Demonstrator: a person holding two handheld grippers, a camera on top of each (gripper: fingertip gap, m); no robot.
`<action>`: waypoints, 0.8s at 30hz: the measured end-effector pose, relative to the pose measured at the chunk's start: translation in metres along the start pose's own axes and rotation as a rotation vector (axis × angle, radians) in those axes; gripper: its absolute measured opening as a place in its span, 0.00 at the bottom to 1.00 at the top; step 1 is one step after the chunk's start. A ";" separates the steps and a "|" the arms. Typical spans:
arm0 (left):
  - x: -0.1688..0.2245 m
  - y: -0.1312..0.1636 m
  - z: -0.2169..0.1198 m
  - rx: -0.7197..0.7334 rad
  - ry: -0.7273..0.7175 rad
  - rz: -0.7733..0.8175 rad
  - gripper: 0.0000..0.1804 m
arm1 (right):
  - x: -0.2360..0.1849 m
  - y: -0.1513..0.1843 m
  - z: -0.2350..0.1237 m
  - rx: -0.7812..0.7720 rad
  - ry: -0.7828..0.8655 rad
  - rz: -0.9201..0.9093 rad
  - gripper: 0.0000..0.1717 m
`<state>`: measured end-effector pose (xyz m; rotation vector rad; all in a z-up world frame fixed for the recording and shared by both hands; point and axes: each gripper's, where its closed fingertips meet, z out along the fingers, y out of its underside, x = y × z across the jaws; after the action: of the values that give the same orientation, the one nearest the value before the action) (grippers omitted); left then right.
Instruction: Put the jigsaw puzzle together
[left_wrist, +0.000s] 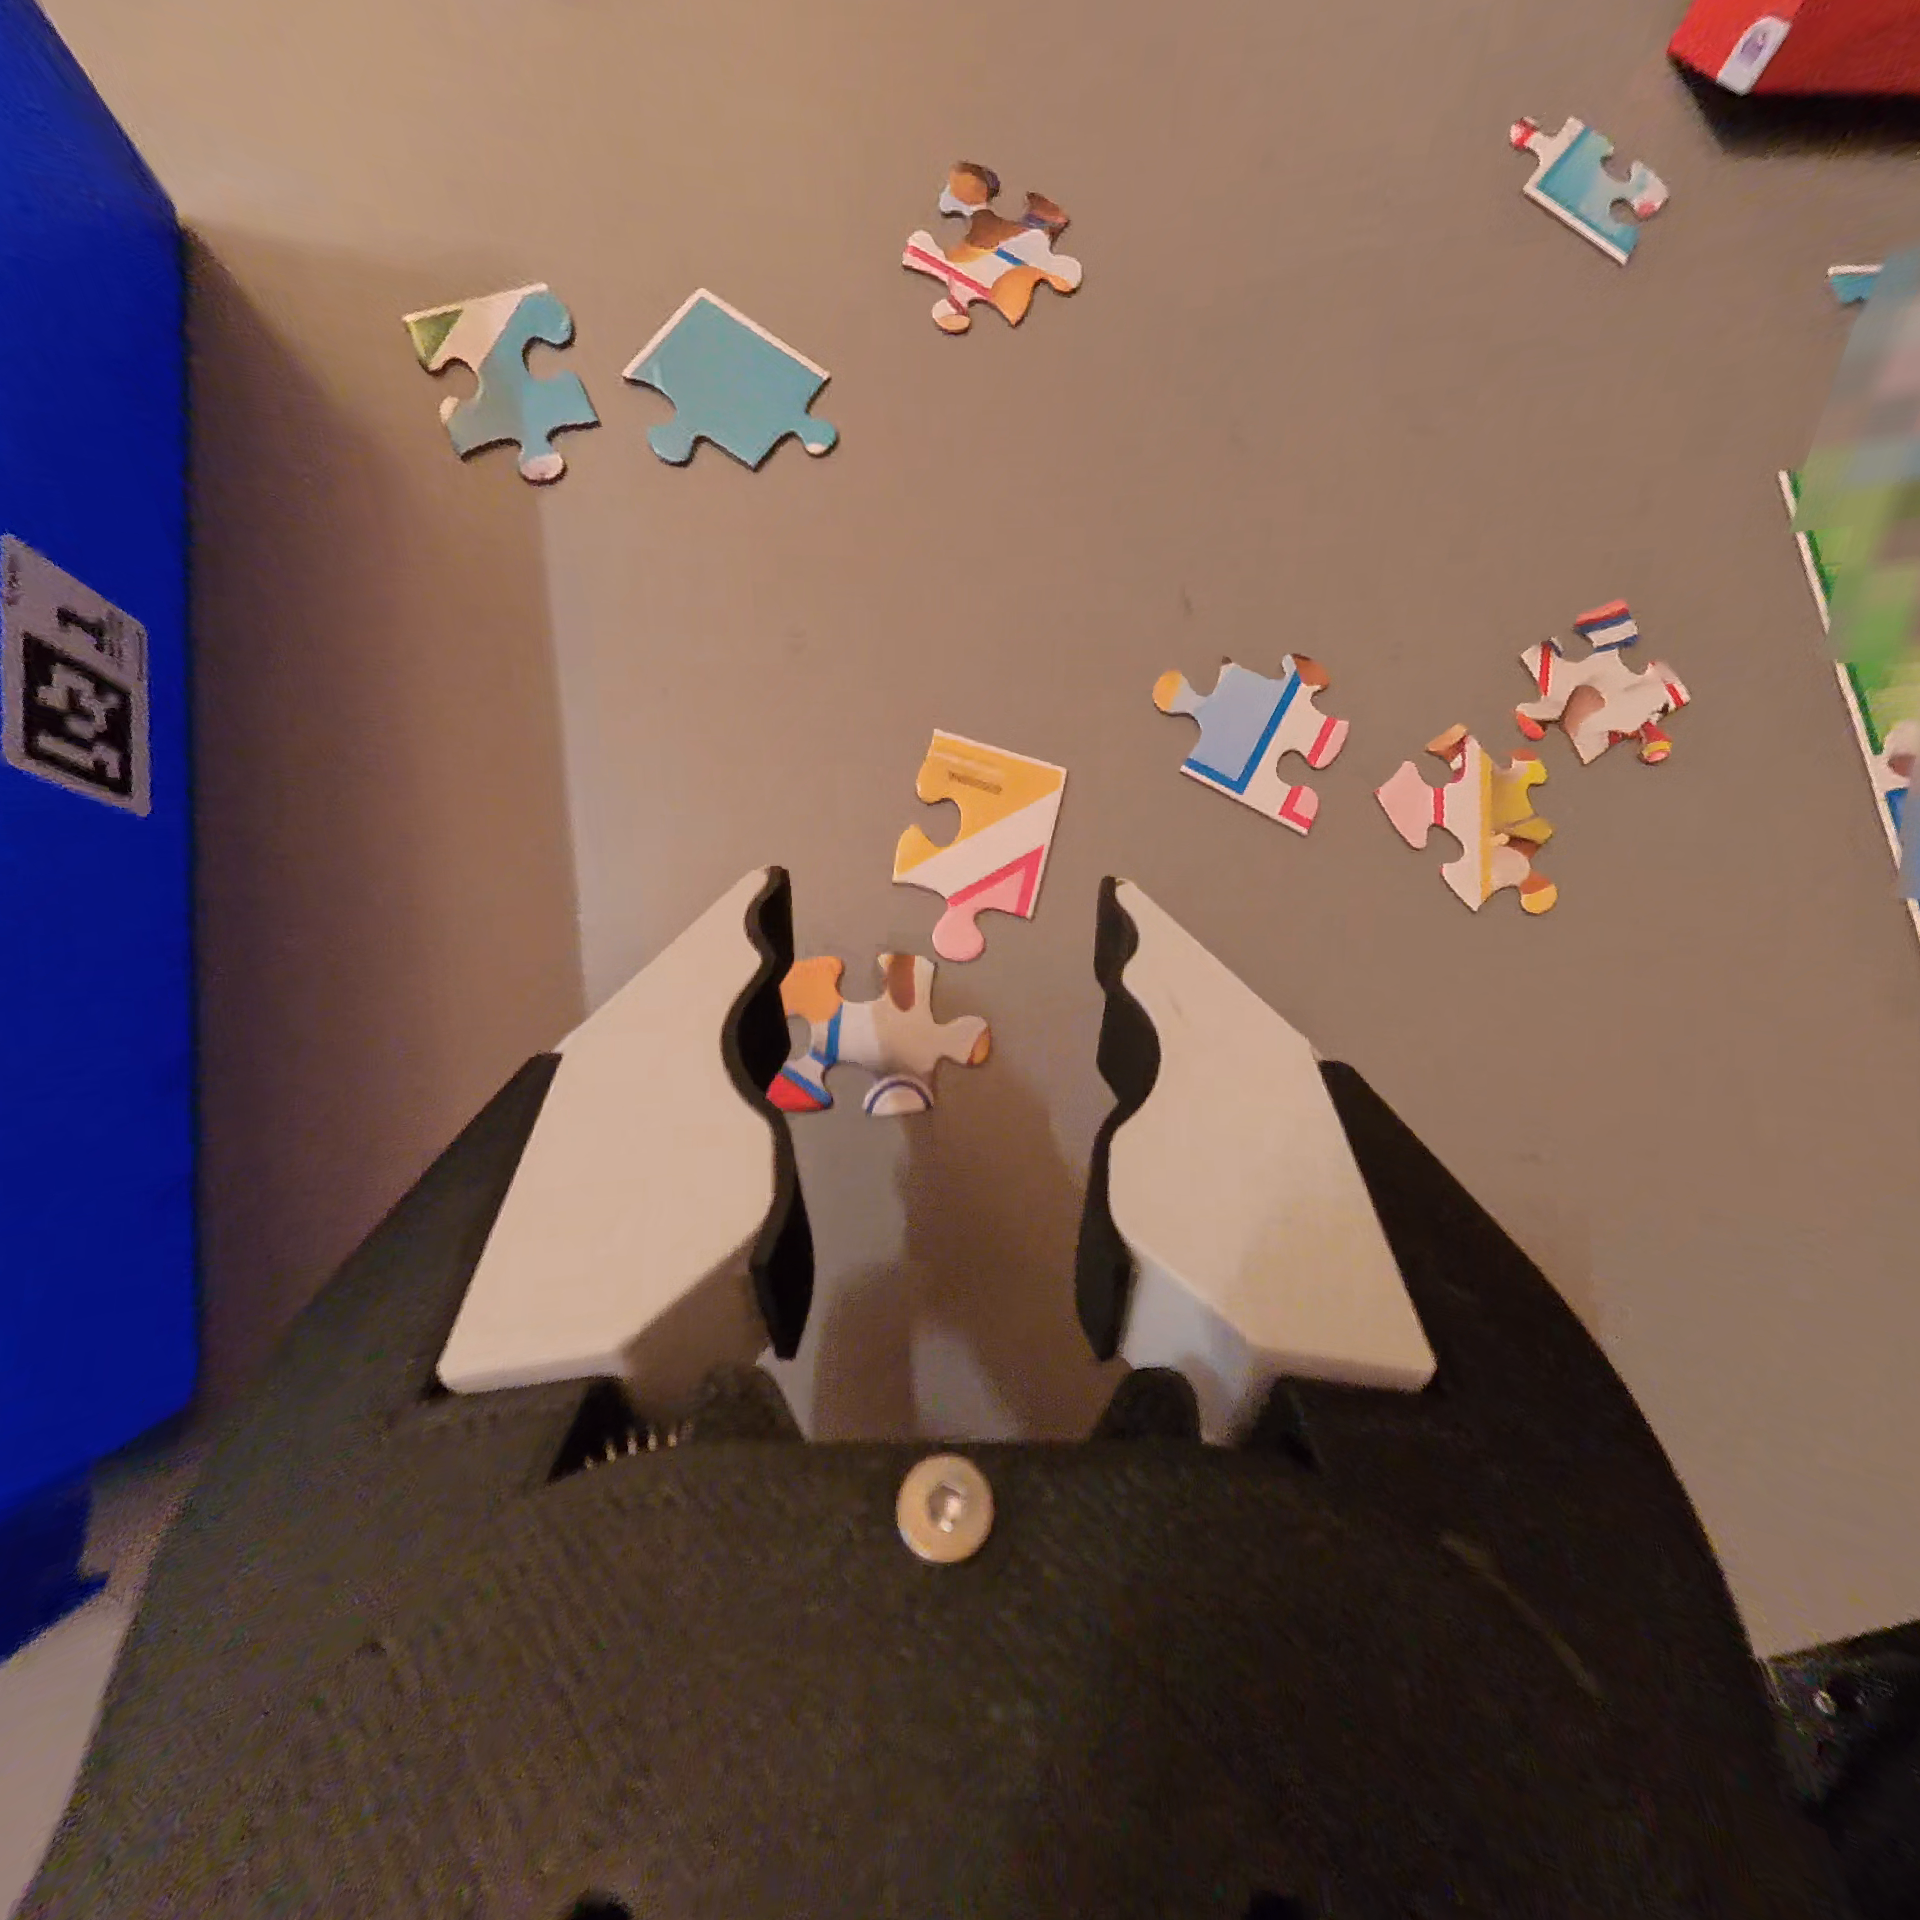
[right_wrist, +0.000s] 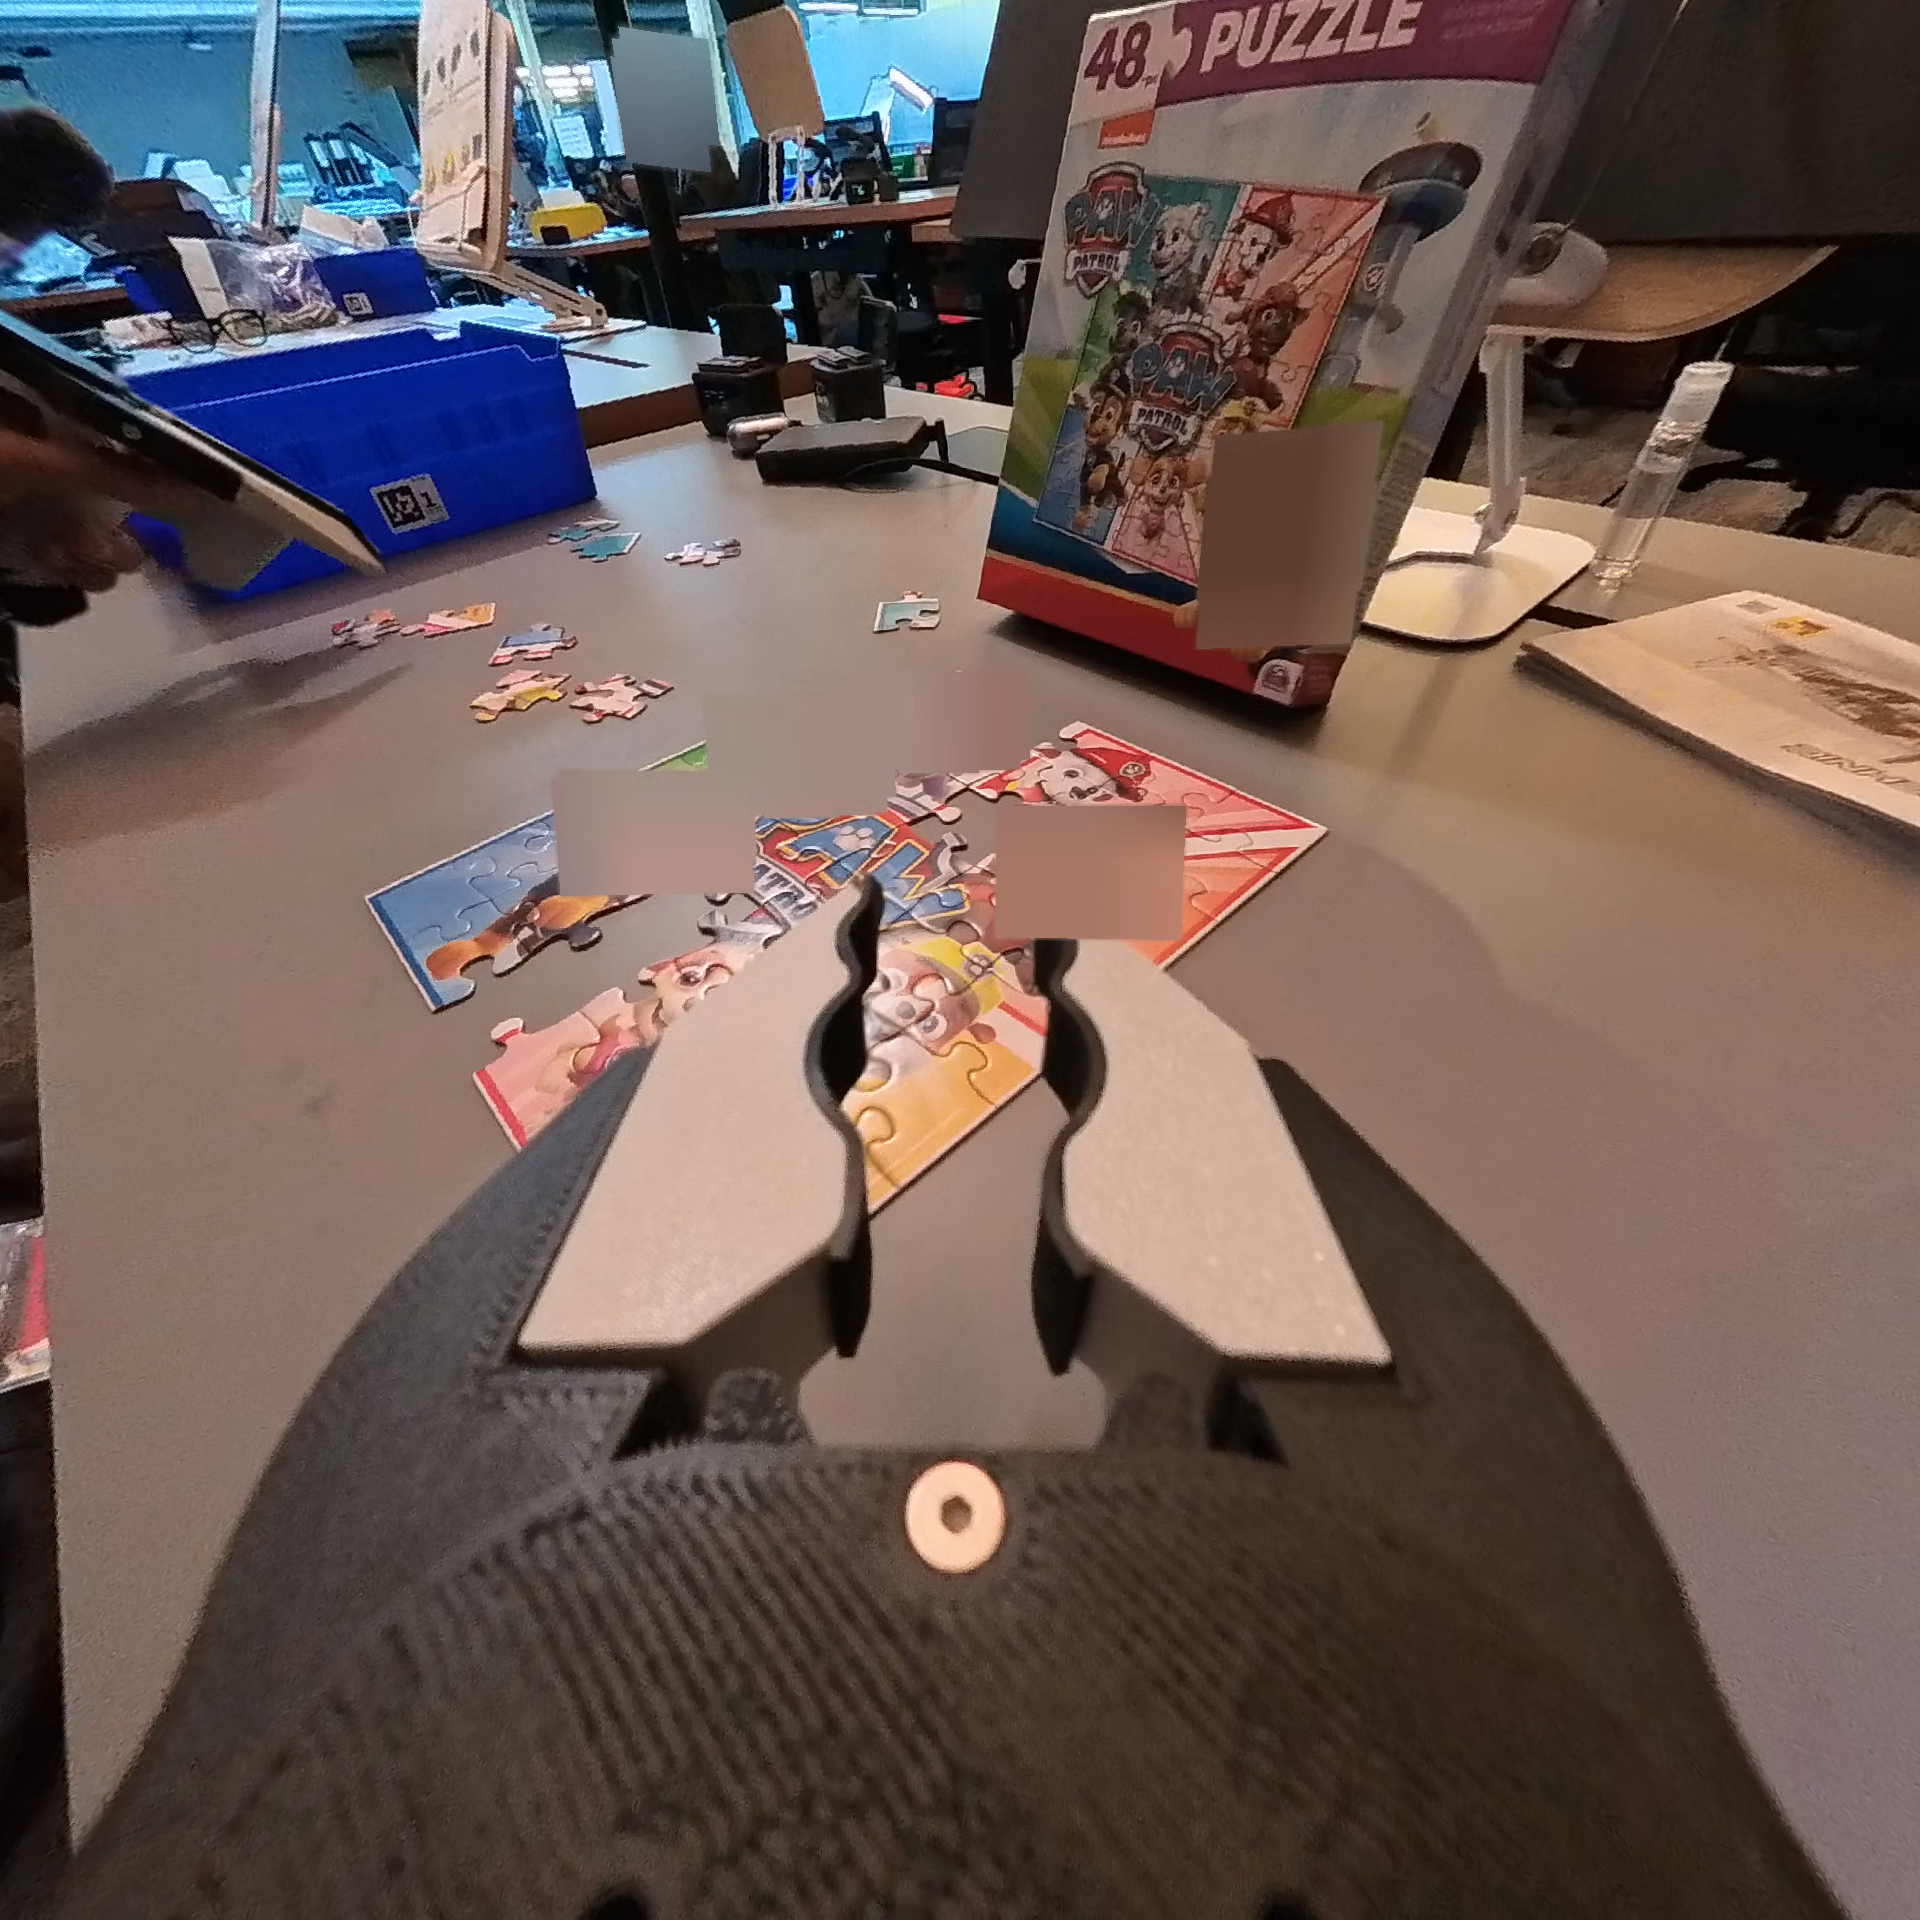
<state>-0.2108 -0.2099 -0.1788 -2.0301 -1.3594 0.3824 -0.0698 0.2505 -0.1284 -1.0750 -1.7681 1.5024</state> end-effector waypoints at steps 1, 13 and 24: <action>0.003 0.000 0.005 0.006 0.019 0.018 0.32 | 0.000 -0.001 -0.001 0.008 0.005 -0.002 0.17; 0.005 0.013 0.035 -0.045 -0.018 0.100 0.25 | -0.003 -0.004 -0.008 0.039 -0.001 -0.015 0.16; 0.036 0.020 0.024 -0.092 0.153 0.146 0.18 | -0.002 -0.003 -0.007 0.031 0.001 -0.012 0.16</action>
<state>-0.1955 -0.1739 -0.2059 -2.1936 -1.1595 0.2268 -0.0631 0.2520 -0.1240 -1.0473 -1.7425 1.5170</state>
